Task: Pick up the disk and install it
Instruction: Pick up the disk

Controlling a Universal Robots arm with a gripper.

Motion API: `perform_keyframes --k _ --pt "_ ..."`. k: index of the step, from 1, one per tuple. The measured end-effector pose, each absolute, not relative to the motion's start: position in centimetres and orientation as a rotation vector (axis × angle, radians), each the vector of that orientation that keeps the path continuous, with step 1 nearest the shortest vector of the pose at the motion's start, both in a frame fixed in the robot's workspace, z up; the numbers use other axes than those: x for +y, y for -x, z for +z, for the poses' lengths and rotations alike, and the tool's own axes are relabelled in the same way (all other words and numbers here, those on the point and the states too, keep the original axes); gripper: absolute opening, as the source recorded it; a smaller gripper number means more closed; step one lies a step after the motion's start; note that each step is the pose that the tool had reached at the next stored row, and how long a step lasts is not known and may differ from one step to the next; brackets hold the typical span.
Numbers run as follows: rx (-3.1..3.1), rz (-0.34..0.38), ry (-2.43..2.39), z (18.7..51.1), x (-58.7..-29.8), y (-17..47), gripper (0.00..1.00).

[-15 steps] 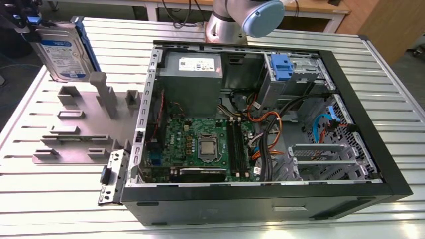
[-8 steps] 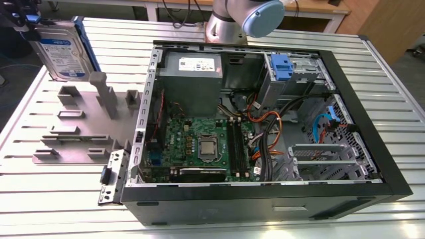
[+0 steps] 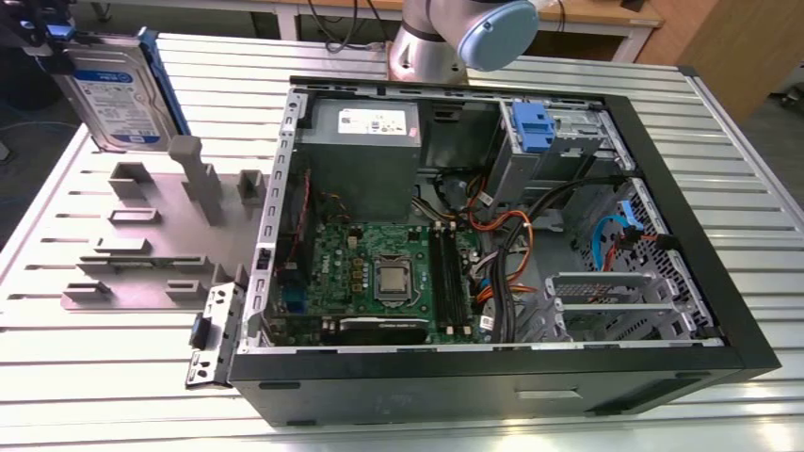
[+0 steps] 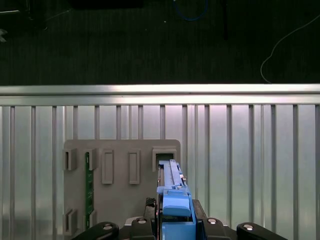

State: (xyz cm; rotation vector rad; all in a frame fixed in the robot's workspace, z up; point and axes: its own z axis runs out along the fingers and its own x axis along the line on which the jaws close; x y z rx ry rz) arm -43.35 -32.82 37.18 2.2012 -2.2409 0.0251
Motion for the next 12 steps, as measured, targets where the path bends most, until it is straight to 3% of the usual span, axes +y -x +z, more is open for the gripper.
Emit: perform_keyframes --k 12 --pt "-2.241 0.025 -2.201 37.39 -32.82 43.35 0.36"
